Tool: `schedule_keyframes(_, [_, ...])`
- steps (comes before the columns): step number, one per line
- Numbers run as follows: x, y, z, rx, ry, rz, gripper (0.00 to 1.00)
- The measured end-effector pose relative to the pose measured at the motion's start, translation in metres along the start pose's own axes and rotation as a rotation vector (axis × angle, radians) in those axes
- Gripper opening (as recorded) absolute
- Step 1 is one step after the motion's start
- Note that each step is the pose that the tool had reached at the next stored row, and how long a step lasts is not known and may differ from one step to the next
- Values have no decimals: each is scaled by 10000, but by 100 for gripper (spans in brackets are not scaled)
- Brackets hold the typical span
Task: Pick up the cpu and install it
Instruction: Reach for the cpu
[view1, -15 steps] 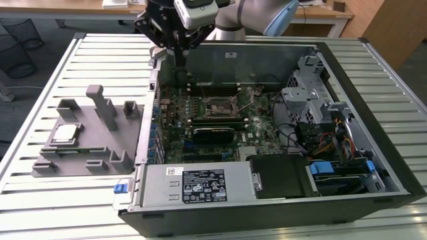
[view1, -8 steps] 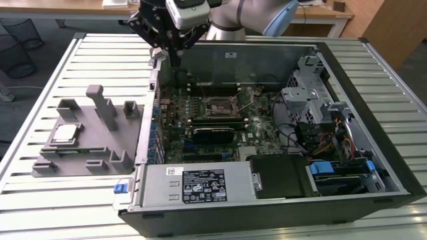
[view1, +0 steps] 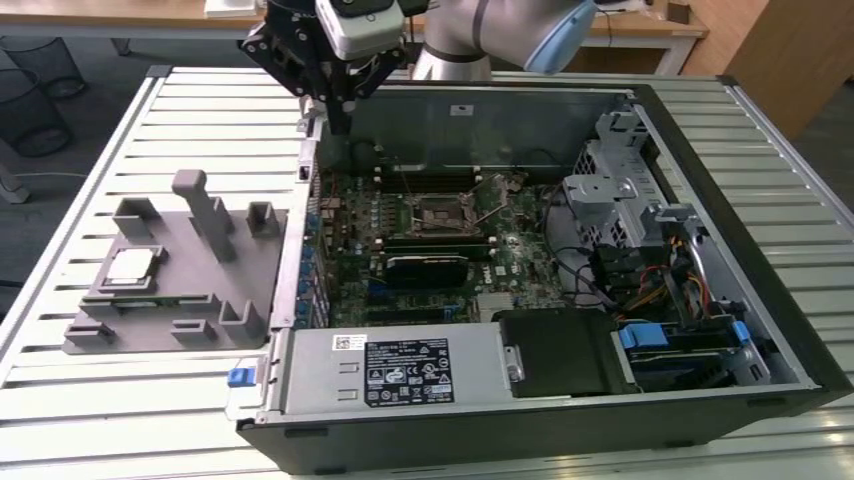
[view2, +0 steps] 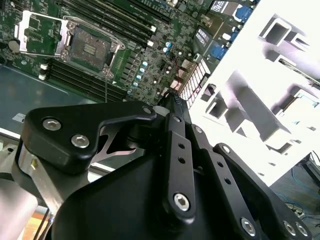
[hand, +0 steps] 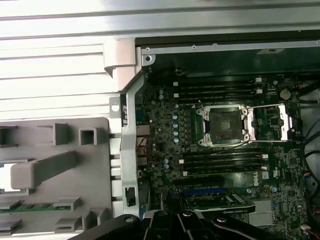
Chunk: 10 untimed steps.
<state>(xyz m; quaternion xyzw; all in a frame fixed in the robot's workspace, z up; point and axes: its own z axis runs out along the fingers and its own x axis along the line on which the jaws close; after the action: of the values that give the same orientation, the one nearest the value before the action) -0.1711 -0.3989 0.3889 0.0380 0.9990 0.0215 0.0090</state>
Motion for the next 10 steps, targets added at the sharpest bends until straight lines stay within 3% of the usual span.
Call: schedule_keyframes(10, [81, -6, 3, 0, 1, -1, 11])
